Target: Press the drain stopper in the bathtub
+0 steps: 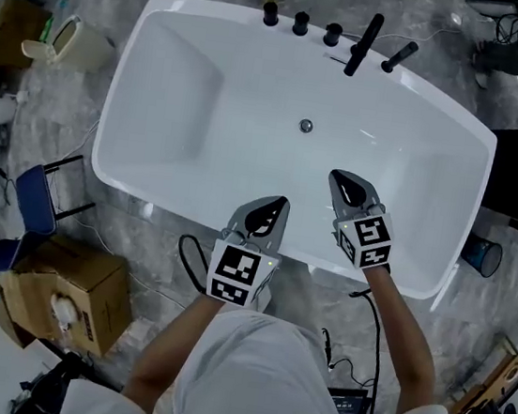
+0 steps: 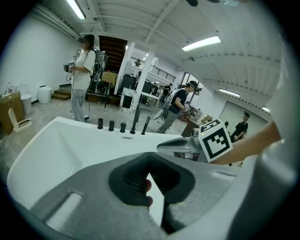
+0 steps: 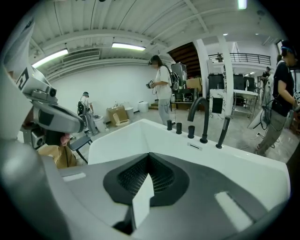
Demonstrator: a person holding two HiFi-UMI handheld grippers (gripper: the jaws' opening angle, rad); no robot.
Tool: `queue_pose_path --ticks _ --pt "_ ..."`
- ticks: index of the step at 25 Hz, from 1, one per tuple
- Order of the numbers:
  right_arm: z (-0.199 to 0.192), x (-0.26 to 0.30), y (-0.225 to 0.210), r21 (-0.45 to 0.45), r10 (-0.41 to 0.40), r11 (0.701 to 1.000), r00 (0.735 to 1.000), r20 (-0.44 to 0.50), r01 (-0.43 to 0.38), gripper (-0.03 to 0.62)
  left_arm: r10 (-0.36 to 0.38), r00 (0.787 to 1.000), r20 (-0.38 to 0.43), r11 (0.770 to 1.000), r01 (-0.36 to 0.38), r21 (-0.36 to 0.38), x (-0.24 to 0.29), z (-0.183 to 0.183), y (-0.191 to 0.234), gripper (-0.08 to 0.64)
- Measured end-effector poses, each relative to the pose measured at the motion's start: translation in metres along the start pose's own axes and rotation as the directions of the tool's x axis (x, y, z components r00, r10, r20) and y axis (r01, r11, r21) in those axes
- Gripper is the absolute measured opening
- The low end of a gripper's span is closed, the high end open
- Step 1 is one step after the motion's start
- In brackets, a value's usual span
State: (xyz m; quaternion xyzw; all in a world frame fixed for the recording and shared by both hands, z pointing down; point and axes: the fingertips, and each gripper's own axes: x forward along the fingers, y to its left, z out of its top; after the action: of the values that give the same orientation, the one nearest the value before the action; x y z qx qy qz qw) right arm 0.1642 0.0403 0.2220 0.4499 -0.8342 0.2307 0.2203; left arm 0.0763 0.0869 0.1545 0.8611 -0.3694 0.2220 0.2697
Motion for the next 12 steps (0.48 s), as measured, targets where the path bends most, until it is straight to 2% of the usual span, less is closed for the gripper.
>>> queue_pose_path --ticks 8,12 --pt "0.063 -0.083 0.032 0.056 -0.037 0.998 0.990 0.136 0.030 0.000 -0.035 0.998 0.051 0.999 0.034 0.024 -0.055 0.047 -0.045 -0.002" --pt "0.093 -0.128 0.053 0.049 -0.044 0.998 0.982 0.183 0.035 -0.003 -0.050 0.995 0.086 0.998 0.048 0.027 -0.093 0.064 -0.071 -0.002"
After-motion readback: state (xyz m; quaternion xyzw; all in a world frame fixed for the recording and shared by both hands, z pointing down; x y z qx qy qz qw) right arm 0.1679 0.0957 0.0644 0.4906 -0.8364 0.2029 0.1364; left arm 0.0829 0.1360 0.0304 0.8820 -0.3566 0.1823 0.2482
